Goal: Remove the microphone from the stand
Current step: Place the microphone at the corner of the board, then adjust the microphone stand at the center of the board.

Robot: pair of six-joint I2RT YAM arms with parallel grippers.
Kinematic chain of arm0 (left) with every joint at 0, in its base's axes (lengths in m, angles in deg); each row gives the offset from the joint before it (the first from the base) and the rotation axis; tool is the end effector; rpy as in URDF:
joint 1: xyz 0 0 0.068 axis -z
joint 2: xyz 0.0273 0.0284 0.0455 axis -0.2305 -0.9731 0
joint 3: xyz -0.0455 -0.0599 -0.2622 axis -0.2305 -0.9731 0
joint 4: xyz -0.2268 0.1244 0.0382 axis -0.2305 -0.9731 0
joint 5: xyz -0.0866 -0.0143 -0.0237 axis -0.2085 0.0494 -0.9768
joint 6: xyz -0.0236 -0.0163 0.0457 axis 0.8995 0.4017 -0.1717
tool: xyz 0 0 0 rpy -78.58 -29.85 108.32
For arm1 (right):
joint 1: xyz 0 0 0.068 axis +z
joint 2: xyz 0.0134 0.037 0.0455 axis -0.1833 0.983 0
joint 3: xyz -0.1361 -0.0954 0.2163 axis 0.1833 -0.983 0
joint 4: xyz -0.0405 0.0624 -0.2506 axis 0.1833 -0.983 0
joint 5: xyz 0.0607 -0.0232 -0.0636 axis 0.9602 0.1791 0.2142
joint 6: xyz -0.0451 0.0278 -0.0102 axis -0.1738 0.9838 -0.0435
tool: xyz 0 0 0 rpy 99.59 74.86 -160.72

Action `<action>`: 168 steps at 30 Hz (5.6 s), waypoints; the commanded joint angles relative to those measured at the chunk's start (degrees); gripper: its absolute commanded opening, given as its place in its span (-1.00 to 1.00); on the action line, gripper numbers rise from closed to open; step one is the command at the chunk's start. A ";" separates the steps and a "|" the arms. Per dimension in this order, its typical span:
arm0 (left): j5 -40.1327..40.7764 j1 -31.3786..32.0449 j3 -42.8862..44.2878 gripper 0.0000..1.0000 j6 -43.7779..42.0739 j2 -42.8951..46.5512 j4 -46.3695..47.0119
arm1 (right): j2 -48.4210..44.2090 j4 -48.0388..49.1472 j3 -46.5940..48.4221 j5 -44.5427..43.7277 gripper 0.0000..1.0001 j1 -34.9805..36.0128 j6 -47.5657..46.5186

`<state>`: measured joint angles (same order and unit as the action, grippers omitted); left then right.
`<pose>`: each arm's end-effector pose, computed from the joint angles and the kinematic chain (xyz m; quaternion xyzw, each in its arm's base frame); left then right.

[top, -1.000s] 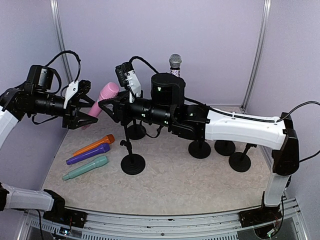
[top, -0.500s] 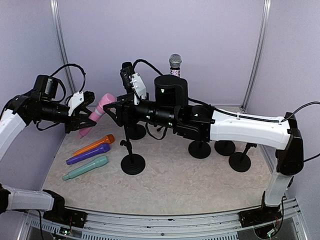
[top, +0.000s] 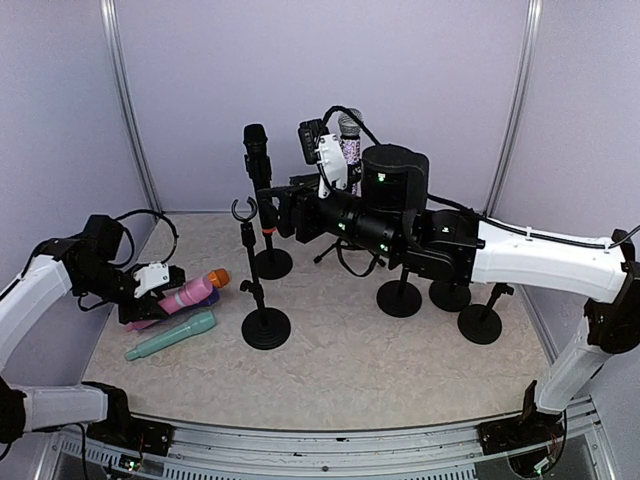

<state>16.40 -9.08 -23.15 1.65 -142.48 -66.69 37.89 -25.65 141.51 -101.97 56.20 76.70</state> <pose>0.1800 -0.0257 0.2678 0.5807 0.7659 -0.0385 0.2733 0.1630 0.3568 0.4092 -0.2304 0.6664 0.3880 0.5936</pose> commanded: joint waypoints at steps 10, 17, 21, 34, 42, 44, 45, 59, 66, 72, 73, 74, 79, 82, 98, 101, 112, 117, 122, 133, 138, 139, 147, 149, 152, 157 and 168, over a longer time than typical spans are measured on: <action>19.17 0.92 -21.64 -1.00 -3.59 -0.32 23.89 | 3.34 -4.42 1.42 -4.06 0.38 -0.16 1.21; 20.74 1.75 -23.43 -0.76 -1.80 -2.65 26.72 | 2.86 -3.58 -4.21 -4.36 0.37 -0.11 3.30; 20.70 2.83 -22.76 -0.06 -1.09 -2.55 24.50 | 2.25 -2.88 -7.38 -4.73 0.37 -0.34 4.28; 0.71 6.55 -2.48 0.82 6.99 -1.97 8.51 | 5.93 -0.57 -19.12 -0.11 0.32 -1.38 11.10; -14.37 8.04 9.65 0.70 20.39 -10.08 12.56 | 19.39 -2.03 -15.05 -0.30 0.36 1.87 9.81; -15.21 8.90 9.58 0.66 22.42 -11.50 15.64 | 21.97 -1.70 -13.06 -1.17 0.37 2.71 8.28; -15.21 10.60 8.92 0.65 23.09 -11.94 17.20 | 22.95 -1.10 -12.57 -1.05 0.38 2.91 7.73; -17.41 14.28 4.16 0.37 34.23 -20.09 34.91 | 31.64 -2.42 -9.20 -1.98 0.20 4.38 5.10; -22.06 15.51 3.86 0.18 33.10 -22.37 34.16 | 33.71 -4.57 -8.25 -2.02 -0.01 1.26 7.65; -23.66 16.38 3.19 0.04 33.59 -22.35 33.64 | 33.73 -4.55 -8.18 -1.45 -0.11 -2.16 8.94; -23.91 16.44 2.91 0.04 33.62 -22.31 33.33 | 33.65 -4.32 -8.10 -1.37 -0.12 -2.62 9.02; -23.97 16.49 2.62 0.04 33.53 -22.09 33.23 | 33.64 -4.12 -7.90 -1.31 -0.14 -3.07 9.06; -24.31 16.74 1.15 0.04 34.03 -21.05 33.29 | 34.14 -3.72 -5.86 -0.35 -0.19 -5.13 8.60; -24.77 17.08 0.68 0.05 34.45 -20.80 32.92 | 34.58 -3.77 -4.60 0.10 -0.22 -6.04 8.12; -27.03 13.31 3.38 0.24 29.51 -16.39 21.54 | 9.03 -5.37 -12.79 -4.82 0.15 -8.21 4.87; -26.86 9.98 4.21 0.30 26.53 -16.19 18.45 | 4.12 -7.52 -11.64 -4.78 0.24 -8.18 3.72; -15.92 7.21 4.35 0.12 41.56 -23.47 37.15 | 8.55 -15.29 9.34 -11.44 0.43 -0.39 -2.97; -11.15 11.91 5.75 0.06 48.23 -27.10 44.53 | 15.59 -21.76 23.08 -11.73 0.46 1.94 -4.97; -10.29 15.72 6.07 0.03 50.49 -29.74 46.82 | 19.33 -25.01 29.05 -10.42 0.46 2.40 -4.97; -12.46 17.04 2.71 0.02 49.51 -28.00 46.18 | 16.42 -27.55 25.77 -9.43 0.20 -0.06 -2.69; -16.45 17.15 1.99 0.02 48.74 -27.30 45.64 | 14.74 -30.34 23.55 -10.27 0.20 -0.64 -0.79; -17.31 17.25 1.97 0.02 48.55 -27.22 45.55 | 14.09 -30.05 22.37 -10.15 0.19 -0.79 -0.47; -21.48 17.68 2.43 0.02 47.28 -26.72 44.06 | 11.15 -29.24 16.22 -7.54 0.21 -1.83 3.03; -22.81 17.85 2.52 0.01 46.96 -26.31 43.60 | 11.65 -28.54 15.99 -6.47 0.22 -2.19 3.32; -23.99 18.06 2.61 0.01 46.56 -25.64 42.74 | 12.61 -26.07 16.19 -4.47 0.24 -2.78 3.39; -23.72 18.34 2.07 0.00 45.42 -24.15 40.81 | 16.71 -25.08 20.67 -0.74 0.24 -3.76 3.04; -23.76 18.34 -1.10 0.00 41.36 -20.17 36.25 | 20.24 -22.33 22.24 2.44 0.10 -6.41 2.50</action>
<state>-5.19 8.69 -23.15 46.00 -164.93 -28.03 57.65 -50.48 163.87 -101.07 50.80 79.48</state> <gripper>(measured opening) 0.498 0.567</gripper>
